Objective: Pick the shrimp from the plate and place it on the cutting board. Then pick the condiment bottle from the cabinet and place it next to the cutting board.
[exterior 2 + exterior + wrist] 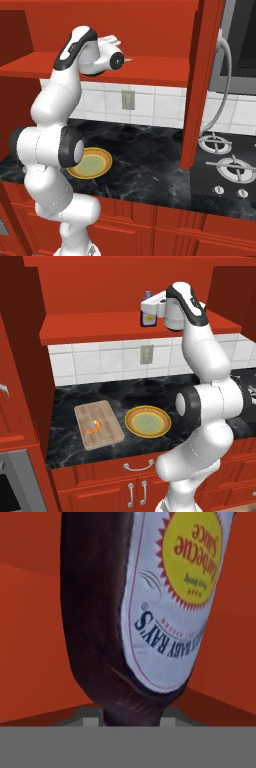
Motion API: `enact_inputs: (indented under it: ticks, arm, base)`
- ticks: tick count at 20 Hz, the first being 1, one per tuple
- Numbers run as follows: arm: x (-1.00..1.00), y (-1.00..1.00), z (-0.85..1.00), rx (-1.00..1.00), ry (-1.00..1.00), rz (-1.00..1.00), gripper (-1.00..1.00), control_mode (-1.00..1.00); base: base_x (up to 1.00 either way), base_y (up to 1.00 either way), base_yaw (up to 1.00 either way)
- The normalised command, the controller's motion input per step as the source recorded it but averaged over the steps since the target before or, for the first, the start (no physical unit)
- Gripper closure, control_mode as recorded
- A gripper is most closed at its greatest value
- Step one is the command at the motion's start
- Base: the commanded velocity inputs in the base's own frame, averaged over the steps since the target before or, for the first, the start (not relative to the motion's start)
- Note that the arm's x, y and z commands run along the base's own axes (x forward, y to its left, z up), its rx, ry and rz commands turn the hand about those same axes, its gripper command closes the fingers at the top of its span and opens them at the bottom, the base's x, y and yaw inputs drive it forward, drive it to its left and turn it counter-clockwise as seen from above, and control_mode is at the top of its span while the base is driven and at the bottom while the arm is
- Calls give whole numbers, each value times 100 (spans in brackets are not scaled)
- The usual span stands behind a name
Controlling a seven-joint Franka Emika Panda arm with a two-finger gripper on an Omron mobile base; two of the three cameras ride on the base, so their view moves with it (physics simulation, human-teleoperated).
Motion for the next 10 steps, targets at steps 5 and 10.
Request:
enact_inputs:
  ticks: [5, 10]
  arm:
    - [-19, 0, 0, 0, -1, 0, 100, -100]
    - [-39, 0, 1, 4, -1, 0, 100, -100]
  base:
    - [0, 0, 0]
    - [0, 0, 0]
